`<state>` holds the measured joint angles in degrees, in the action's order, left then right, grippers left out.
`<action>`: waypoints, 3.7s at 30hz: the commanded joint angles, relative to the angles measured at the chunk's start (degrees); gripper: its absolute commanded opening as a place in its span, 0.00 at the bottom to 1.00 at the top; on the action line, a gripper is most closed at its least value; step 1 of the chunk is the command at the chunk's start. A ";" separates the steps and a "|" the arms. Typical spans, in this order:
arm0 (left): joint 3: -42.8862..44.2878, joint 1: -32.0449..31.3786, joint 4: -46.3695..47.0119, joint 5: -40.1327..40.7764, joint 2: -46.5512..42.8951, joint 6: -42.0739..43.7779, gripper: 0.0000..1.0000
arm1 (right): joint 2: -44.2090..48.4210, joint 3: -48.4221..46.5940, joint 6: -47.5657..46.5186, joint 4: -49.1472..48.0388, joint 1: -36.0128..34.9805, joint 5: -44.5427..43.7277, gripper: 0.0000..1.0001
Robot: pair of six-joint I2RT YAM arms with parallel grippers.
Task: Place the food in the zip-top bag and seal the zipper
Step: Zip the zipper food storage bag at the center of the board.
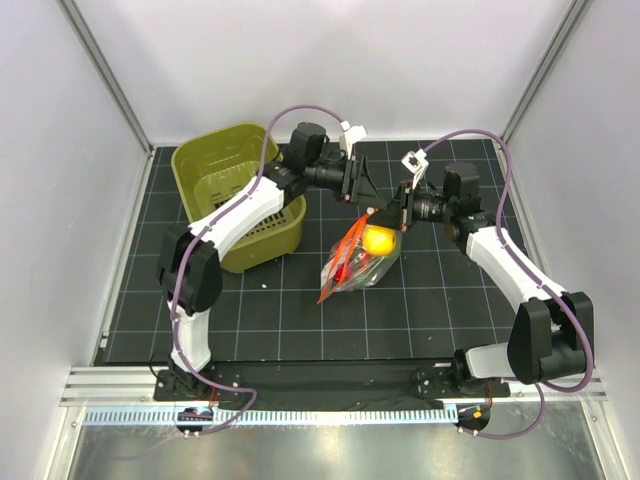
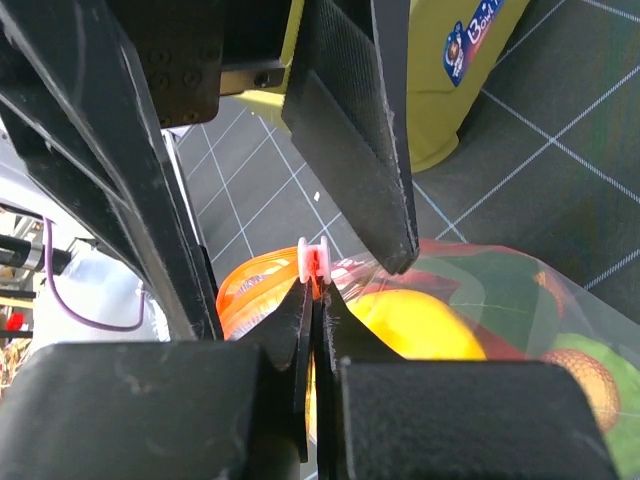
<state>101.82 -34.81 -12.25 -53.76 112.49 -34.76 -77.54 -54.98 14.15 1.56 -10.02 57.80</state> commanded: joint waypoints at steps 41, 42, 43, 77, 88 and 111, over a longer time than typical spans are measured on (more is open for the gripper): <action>-3.12 0.27 -4.98 0.93 -6.76 6.64 0.01 | 1.86 -1.44 -2.37 -0.51 -0.26 4.34 0.01; -2.86 0.27 -4.98 0.76 -6.58 6.46 0.00 | 1.95 -1.36 -2.64 -0.33 -0.26 4.25 0.04; -2.16 0.35 -5.06 0.59 -6.49 6.38 0.00 | 2.04 -1.27 -2.90 -0.07 -0.26 4.25 0.08; -0.13 0.35 -12.88 0.85 -8.25 12.00 0.00 | 4.85 -1.27 -4.39 1.42 0.44 3.81 0.12; -1.53 0.35 -18.33 2.78 -9.92 16.13 0.00 | 4.76 -2.32 -3.08 1.52 2.37 -1.97 0.01; -9.88 0.35 -29.93 8.05 -15.63 25.62 0.00 | -1.30 -5.74 13.27 -8.25 16.26 -19.90 0.01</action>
<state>93.41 -34.79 -36.34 -44.97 101.16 -11.97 -77.97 -56.23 27.18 -4.56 3.90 48.49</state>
